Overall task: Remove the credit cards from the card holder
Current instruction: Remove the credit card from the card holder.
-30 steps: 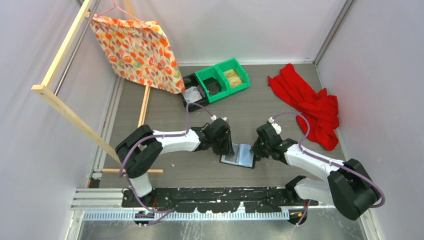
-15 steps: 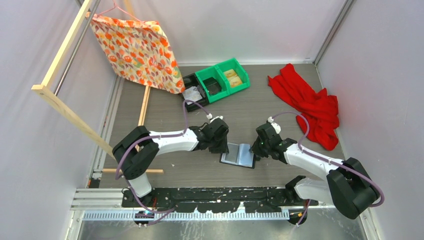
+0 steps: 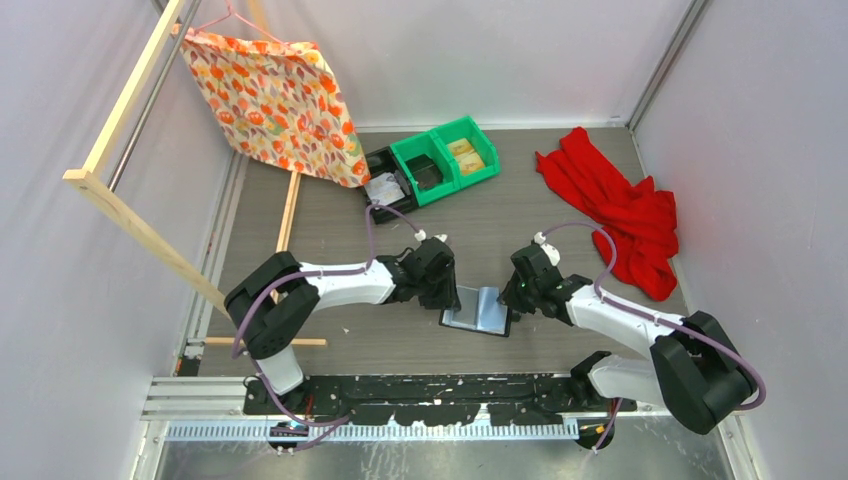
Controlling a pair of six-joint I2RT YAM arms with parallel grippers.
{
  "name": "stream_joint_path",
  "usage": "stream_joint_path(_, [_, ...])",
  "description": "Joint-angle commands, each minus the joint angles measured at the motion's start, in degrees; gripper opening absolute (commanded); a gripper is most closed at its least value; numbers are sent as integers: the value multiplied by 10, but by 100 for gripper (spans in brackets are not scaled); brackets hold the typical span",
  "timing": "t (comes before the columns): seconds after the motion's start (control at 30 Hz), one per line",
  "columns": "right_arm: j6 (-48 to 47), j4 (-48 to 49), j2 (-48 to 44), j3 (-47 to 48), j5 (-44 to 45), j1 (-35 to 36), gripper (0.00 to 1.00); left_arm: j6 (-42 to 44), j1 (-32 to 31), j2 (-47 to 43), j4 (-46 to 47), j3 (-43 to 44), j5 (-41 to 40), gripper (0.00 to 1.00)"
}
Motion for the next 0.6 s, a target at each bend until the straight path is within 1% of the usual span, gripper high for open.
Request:
stream_joint_path(0.0, [-12,-32,33,-19,-3,3,1,-12,-1,-17,61,-8,32,27])
stream_joint_path(0.27, [-11,-32,30,-20,-6,4,1,16,-2,-46,38,2,21,25])
stream_joint_path(0.57, [-11,-32,33,-20,-5,3,1,22,-2,-38,68,12,69,21])
